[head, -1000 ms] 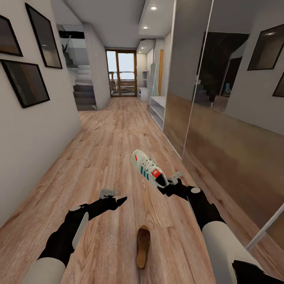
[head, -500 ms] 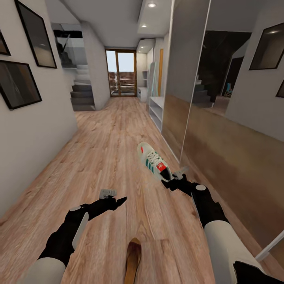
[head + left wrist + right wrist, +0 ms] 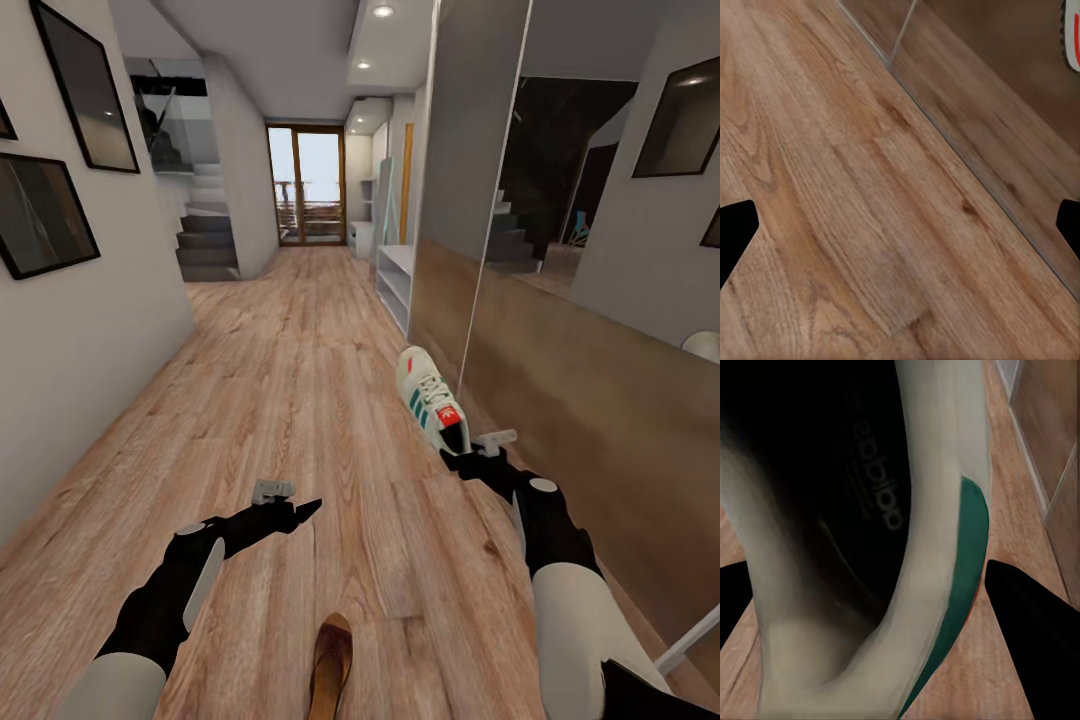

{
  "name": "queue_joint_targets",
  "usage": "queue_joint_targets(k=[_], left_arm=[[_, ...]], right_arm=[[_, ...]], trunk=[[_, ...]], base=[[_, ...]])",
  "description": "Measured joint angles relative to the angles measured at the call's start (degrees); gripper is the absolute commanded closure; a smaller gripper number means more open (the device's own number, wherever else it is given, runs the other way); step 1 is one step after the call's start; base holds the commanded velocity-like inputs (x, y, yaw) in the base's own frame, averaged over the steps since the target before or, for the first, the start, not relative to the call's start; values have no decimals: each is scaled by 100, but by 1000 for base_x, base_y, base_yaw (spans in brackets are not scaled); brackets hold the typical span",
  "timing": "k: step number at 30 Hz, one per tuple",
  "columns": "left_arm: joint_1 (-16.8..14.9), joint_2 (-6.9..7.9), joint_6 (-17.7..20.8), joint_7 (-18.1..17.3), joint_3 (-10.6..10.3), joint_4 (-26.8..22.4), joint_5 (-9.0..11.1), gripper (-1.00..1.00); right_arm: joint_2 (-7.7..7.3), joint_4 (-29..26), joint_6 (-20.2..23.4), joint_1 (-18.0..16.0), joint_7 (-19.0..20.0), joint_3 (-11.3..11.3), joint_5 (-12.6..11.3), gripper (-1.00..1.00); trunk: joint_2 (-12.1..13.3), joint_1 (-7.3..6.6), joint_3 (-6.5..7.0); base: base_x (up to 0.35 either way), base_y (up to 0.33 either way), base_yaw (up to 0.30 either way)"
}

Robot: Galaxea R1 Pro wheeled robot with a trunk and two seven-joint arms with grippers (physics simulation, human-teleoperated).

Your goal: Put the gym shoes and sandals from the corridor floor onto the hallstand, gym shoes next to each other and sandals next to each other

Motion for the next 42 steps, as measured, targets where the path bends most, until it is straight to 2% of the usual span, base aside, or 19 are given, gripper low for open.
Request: queue_joint_targets(k=[15,27,37,42], left_arm=[[3,-8,-186,406,-16,51,6,-100],[2,-8,-467,454,-18,182,7,-100],[4,-8,-480,455,-17,194,7,-100],[5,-8,-481,455,-17,194,7,-100]], right_arm=[[0,0,-6,0,8,-28,-2,100],[0,-24,1,0,37,-20,0,100],[0,-28,0,0,43,-21,6,100],[0,-28,0,0,45,-21,9,100]], trunk=[[0,0,0],[0,0,0],[0,0,0],[0,-3,0]], base=[[0,0,0],[0,-153,0],[8,-21,0],[238,-1,0]])
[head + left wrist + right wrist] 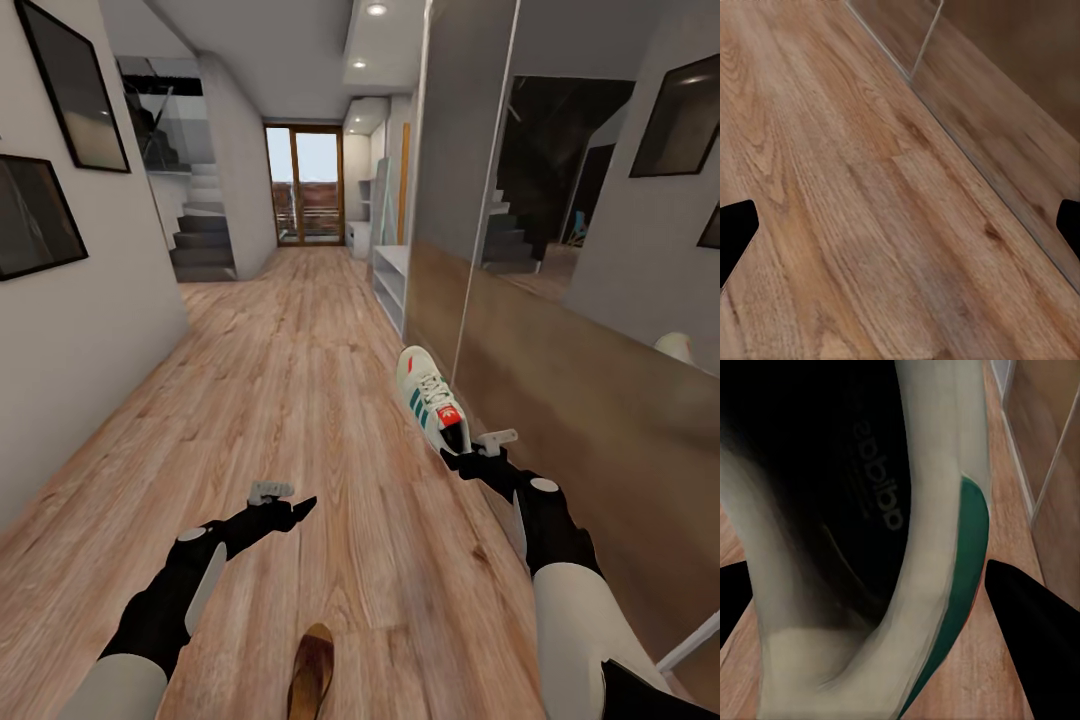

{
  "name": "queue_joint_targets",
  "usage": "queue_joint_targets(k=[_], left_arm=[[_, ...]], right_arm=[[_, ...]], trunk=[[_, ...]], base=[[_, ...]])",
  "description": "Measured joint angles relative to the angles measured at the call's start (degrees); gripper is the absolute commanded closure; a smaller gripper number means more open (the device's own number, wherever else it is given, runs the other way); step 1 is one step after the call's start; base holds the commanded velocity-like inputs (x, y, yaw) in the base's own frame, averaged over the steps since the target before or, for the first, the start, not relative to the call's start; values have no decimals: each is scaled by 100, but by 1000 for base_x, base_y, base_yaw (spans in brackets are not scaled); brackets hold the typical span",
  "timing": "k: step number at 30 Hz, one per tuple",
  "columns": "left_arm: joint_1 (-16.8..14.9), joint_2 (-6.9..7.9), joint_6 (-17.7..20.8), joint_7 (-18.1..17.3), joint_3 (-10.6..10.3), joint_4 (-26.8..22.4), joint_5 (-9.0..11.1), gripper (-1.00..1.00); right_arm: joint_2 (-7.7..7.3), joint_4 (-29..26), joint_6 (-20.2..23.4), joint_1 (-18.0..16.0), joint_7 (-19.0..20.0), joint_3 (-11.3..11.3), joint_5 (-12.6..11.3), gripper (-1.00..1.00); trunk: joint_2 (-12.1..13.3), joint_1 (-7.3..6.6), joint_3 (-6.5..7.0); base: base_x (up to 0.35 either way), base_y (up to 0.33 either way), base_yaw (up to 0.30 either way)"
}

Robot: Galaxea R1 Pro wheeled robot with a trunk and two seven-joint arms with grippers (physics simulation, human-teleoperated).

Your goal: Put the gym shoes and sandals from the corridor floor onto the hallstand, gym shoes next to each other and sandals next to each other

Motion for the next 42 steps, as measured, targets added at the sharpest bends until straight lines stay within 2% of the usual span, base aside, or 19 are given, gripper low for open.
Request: queue_joint_targets(k=[4,8,12,13,15,16,20,23,27,35,42], left_arm=[[2,0,-4,0,0,60,4,-100],[3,0,-288,35,-1,599,-5,-100],[4,-4,-1351,331,-3,1407,-5,-100],[6,-7,-1871,546,-5,1772,8,-100],[5,-14,-2439,828,-7,2192,-2,-100],[7,-20,-2917,1135,-11,2592,-7,-100],[6,-39,-3781,1840,-20,3407,-7,-100],[5,-62,-4149,2139,-25,3756,-8,-100],[5,-115,-4375,2303,-27,3961,-13,-100],[4,-133,-4433,2346,-27,4019,-15,-100],[5,-133,-4435,2348,-27,4026,-10,-100]], right_arm=[[0,0,0,0,0,0,0,100],[0,0,0,0,0,2,1,100],[0,0,0,0,0,3,1,100],[0,0,1,0,0,5,0,100],[0,0,0,0,0,5,1,100],[0,0,1,0,0,6,0,100],[0,0,0,0,0,5,1,100],[0,0,0,0,0,7,0,100],[0,0,3,0,1,5,0,100],[-8,-4,9,0,3,0,2,100],[-9,-13,9,1,4,0,11,100]], trunk=[[0,2,0],[0,3,0],[0,3,-1],[0,4,-1],[0,3,-1],[0,4,-1],[0,3,-1],[0,3,-1],[0,3,0],[0,3,-44],[-9,22,-263]], base=[[128,0,0],[26,0,0],[9,0,0],[4,0,0],[3,0,0],[2,0,0],[1,0,0],[0,0,0],[0,0,0],[0,0,0],[0,0,0]])
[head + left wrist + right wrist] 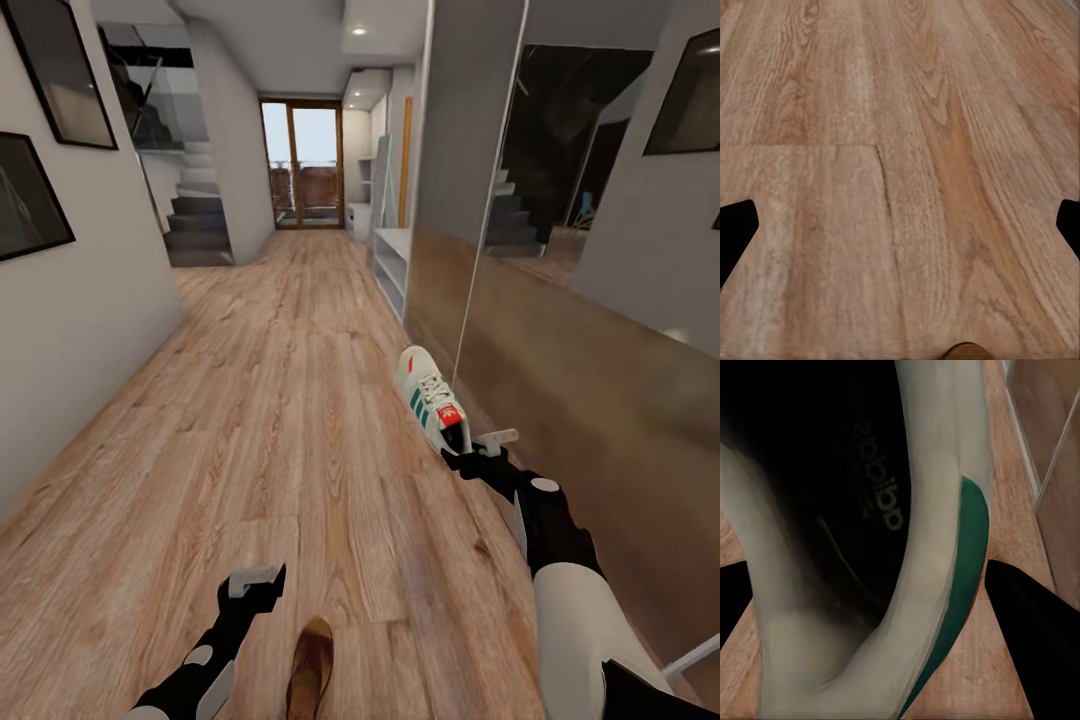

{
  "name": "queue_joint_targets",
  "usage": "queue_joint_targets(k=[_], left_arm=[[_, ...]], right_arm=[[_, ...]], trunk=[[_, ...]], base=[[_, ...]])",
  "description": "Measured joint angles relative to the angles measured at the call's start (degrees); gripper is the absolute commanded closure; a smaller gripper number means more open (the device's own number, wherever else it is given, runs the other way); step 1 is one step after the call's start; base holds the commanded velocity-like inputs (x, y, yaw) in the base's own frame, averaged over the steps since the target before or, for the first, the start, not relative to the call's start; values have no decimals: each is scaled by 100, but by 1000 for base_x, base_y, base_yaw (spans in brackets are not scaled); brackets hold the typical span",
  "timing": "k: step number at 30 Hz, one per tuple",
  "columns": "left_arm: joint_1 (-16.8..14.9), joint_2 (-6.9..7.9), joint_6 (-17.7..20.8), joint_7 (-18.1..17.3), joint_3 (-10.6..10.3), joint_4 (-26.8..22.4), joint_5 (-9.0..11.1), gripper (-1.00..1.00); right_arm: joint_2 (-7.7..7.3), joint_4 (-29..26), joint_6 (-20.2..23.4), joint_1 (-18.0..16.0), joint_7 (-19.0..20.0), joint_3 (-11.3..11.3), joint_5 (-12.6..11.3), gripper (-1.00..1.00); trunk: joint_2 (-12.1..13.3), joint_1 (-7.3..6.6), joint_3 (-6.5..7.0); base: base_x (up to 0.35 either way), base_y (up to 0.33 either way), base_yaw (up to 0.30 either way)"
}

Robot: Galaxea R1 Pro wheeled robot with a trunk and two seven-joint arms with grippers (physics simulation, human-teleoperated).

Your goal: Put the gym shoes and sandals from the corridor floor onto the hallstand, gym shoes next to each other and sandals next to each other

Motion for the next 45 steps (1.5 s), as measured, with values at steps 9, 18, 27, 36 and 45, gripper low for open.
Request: queue_joint_targets(k=[9,18,27,36,45], left_arm=[[0,0,0,0,0,117,-1,-100],[0,0,0,0,0,292,-5,-100],[0,0,0,0,0,290,-6,-100],[0,0,0,0,0,290,-6,-100],[-1,0,0,0,0,291,-6,-100]], right_arm=[[-5,-1,0,0,-1,0,1,100],[-4,-4,0,0,0,0,-1,100],[0,-5,0,-1,2,0,-11,100],[0,-5,0,-1,4,0,-9,100],[0,-6,0,-1,6,0,-11,100]], trunk=[[-12,23,-283],[-25,46,-560],[-25,47,-570],[-25,49,-571],[-25,46,-573]], base=[[0,0,0],[0,0,-43],[-58,0,-5],[-310,0,0],[-69,0,-19]])
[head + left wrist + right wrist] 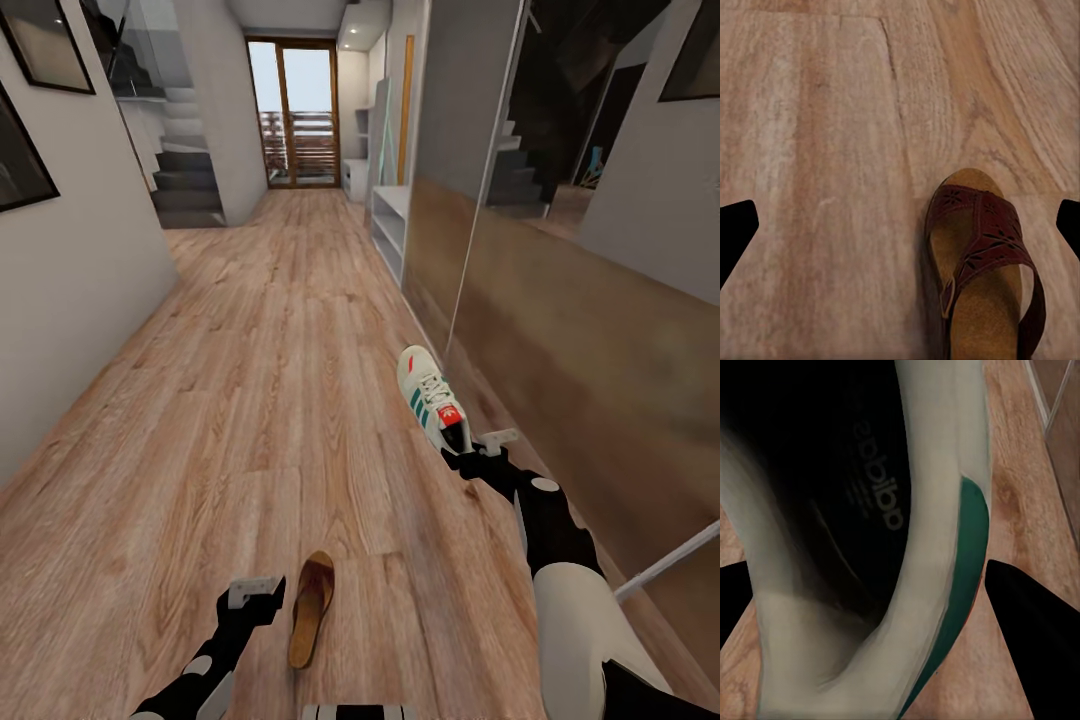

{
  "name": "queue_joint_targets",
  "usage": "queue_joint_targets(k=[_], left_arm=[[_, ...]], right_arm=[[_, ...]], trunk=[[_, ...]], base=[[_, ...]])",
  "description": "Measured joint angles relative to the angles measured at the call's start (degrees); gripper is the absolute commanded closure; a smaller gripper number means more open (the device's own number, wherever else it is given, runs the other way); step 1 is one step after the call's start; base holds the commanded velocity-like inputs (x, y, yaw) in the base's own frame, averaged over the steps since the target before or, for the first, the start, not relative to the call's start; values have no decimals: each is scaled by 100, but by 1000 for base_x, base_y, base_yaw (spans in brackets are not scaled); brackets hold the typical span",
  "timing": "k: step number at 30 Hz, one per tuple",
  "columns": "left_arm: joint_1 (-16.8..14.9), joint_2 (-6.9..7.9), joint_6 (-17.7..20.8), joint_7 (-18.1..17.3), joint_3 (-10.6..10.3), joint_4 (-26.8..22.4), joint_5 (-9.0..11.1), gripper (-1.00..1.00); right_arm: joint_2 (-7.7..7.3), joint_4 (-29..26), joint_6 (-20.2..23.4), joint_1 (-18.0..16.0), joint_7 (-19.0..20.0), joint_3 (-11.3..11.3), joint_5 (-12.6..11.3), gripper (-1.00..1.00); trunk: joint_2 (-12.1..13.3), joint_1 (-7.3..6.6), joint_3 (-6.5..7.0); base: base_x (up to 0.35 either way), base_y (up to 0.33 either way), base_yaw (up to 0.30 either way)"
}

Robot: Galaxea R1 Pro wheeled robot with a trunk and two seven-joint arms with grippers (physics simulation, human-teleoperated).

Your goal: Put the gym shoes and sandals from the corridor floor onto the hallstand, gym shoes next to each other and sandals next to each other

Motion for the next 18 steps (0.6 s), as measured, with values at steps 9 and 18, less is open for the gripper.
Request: queue_joint_targets(k=[9,18], left_arm=[[0,0,0,0,0,-1,0,-100],[1,0,0,0,0,0,0,-100]], right_arm=[[-1,0,0,0,0,0,0,100],[-3,-2,0,0,0,0,10,100]], trunk=[[0,0,-44],[-8,16,-212]], base=[[-3,0,-128],[0,0,-11]])
